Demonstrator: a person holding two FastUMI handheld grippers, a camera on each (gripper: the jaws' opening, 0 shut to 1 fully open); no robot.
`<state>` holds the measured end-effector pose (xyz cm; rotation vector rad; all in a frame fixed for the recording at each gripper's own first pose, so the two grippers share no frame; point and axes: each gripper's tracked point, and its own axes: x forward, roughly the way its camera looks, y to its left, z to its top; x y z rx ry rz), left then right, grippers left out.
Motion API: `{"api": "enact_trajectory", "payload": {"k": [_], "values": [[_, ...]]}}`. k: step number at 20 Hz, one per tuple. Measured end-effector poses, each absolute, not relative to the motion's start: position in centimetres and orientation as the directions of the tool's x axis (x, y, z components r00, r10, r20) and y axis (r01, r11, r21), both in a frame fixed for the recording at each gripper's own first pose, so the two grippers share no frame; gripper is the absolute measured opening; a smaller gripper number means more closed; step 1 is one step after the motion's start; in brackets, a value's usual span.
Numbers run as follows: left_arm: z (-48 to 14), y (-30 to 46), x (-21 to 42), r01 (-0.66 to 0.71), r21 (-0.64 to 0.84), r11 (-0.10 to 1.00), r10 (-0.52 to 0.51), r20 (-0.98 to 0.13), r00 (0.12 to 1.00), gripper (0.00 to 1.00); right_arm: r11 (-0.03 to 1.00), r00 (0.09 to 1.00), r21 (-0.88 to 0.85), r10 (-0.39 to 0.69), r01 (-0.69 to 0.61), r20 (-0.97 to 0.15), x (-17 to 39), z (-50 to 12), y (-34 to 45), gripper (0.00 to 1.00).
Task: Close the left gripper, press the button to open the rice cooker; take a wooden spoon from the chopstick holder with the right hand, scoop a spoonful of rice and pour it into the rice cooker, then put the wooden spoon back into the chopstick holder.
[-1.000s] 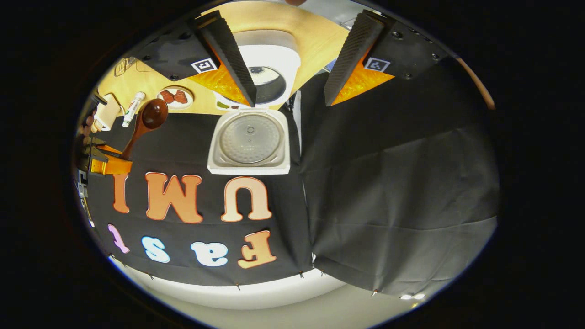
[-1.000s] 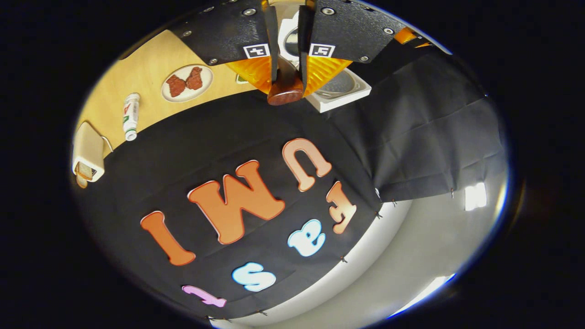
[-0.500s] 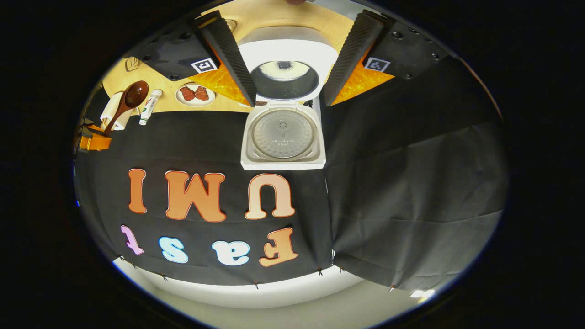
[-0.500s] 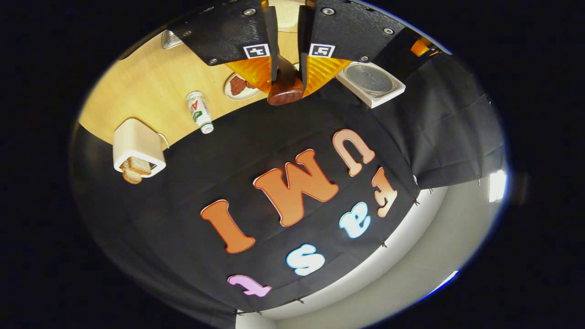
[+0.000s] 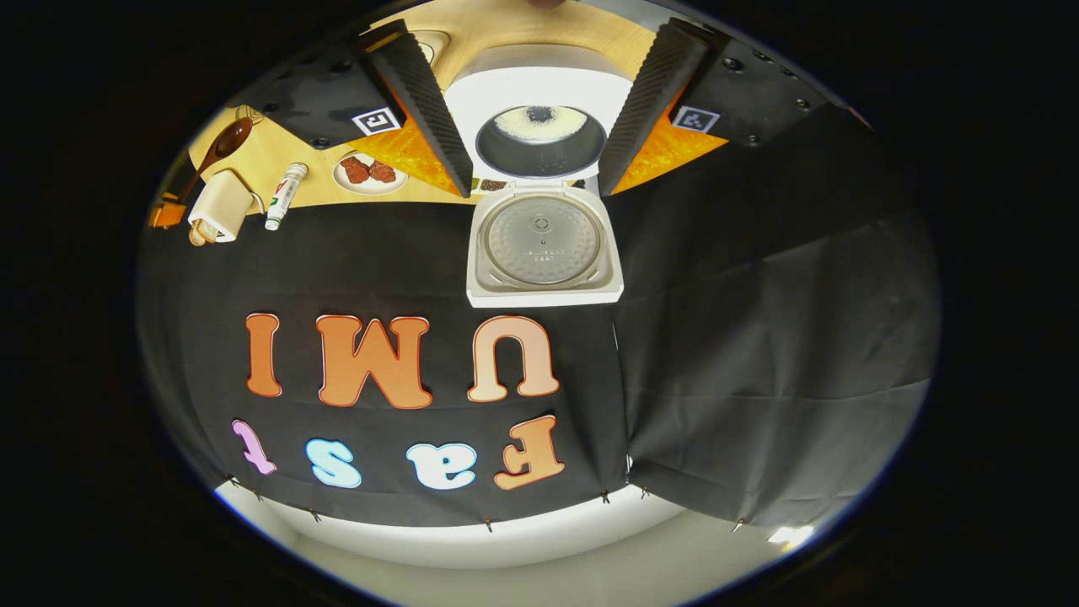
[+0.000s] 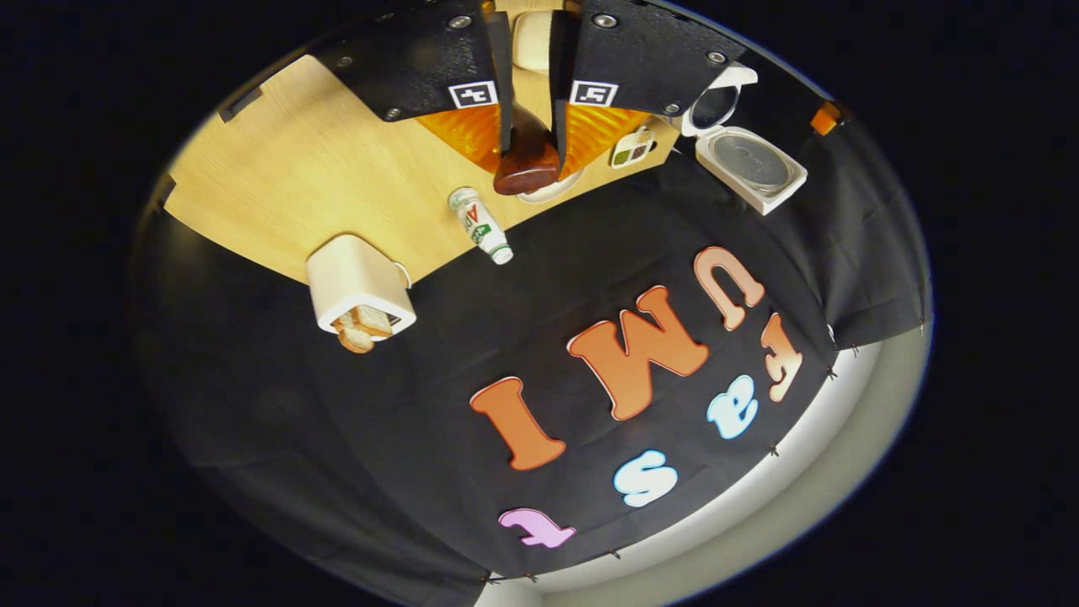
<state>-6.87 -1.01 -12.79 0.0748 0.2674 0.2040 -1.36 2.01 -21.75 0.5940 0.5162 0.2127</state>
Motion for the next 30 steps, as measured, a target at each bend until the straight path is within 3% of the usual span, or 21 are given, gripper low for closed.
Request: {"api": "enact_trajectory", "payload": {"k": [9, 18, 22, 25, 27, 30], "values": [[-12.3, -1.8, -5.4, -0.161, 0.096, 0.982, 0.180, -0.253, 0.950, 0.98, 0.811, 0.815, 0.580, 0.284, 0.076, -0.505, -2.7, -29.9, 1.5, 0.19], [-9.7, 3.0, 1.7, -0.192, -0.008, 0.981, 0.185, -0.232, 0.955, 1.00, 0.722, 0.811, 0.677, 0.309, 0.139, -0.496, -3.0, -31.7, 1.5, 0.29], [-8.0, 4.7, 7.3, -0.188, -0.091, 0.978, 0.161, -0.245, 0.956, 0.98, 0.788, 0.800, 0.604, 0.281, 0.123, -0.530, -3.6, -31.5, 0.4, 0.50], [-7.0, 6.0, 12.0, -0.181, -0.083, 0.980, 0.157, -0.242, 0.958, 0.99, 0.836, 0.810, 0.541, 0.249, 0.098, -0.531, -4.0, -30.0, -0.8, 0.78], [-6.7, 6.7, 15.1, -0.182, -0.086, 0.980, 0.155, -0.252, 0.955, 0.98, 0.862, 0.830, 0.499, 0.213, 0.089, -0.515, -4.1, -28.4, -2.0, 0.86], [-7.3, 8.8, 19.6, -0.207, -0.087, 0.974, 0.176, -0.278, 0.944, 1.00, 0.881, 0.862, 0.467, 0.176, 0.077, -0.475, -4.4, -25.1, -3.4, 0.89]]}}
